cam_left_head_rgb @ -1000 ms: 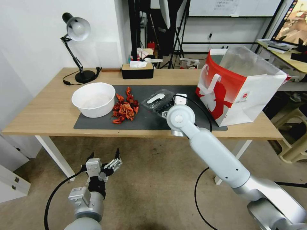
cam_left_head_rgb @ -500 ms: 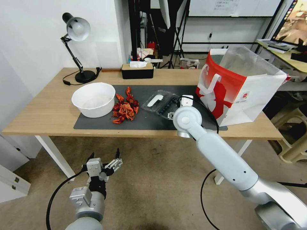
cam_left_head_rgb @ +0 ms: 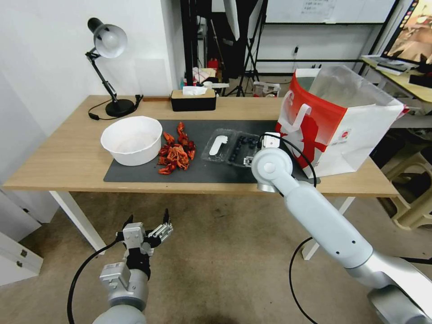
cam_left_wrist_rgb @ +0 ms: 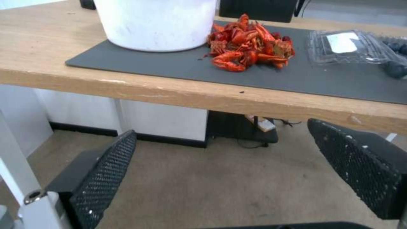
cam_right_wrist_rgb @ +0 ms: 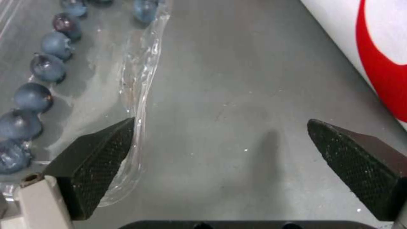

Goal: Close the takeout container lid, then place the container into the takeout bag.

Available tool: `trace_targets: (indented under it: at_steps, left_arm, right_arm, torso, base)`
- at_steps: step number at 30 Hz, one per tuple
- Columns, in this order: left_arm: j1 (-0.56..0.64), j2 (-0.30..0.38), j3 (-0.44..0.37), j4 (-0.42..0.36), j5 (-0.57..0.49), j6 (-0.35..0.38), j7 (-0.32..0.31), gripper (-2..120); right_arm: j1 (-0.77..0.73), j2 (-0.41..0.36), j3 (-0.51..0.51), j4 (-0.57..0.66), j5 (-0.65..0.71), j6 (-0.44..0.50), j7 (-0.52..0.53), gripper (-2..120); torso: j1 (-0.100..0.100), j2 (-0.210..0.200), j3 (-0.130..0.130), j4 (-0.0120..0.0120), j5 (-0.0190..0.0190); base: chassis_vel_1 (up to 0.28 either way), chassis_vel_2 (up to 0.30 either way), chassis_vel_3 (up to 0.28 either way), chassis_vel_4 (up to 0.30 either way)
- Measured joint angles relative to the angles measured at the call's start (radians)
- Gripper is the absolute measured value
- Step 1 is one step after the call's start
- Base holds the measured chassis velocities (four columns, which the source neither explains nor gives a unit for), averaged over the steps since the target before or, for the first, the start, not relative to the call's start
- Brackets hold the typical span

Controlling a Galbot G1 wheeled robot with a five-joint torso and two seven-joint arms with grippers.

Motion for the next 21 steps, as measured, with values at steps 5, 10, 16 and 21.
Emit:
trace_targets:
  at_steps: [5,10,16,21]
  left_arm:
    - [-0.002,0.000,0.002,0.002,0.001,0.000,-0.001,100]
    - [-0.005,-0.001,0.005,0.006,0.001,0.000,-0.002,100]
    - [-0.009,-0.002,0.011,0.015,0.003,-0.003,-0.005,100]
    - [-0.011,-0.003,0.017,0.021,0.005,-0.004,-0.008,100]
  right_arm:
    - [-0.002,-0.015,0.007,0.005,0.000,0.000,-0.001,100]
    - [-0.007,-0.032,0.021,0.002,0.001,0.000,-0.012,100]
    - [-0.010,-0.043,0.037,0.001,0.001,0.000,-0.028,100]
    - [-0.018,-0.055,0.042,0.002,0.000,0.000,-0.037,100]
  torso:
    - [0.000,0.000,0.000,0.0000,-0.0001]
    - [0.000,0.000,0.000,0.0000,0.0000]
    - [0.000,0.000,0.000,0.0000,-0.0001]
    - [0.000,0.000,0.000,0.0000,-0.0001]
  base:
    - [0.000,0.000,0.000,0.000]
    - [0.000,0.000,0.000,0.000]
    - [0.000,0.000,0.000,0.000]
    - [0.000,0.000,0.000,0.000]
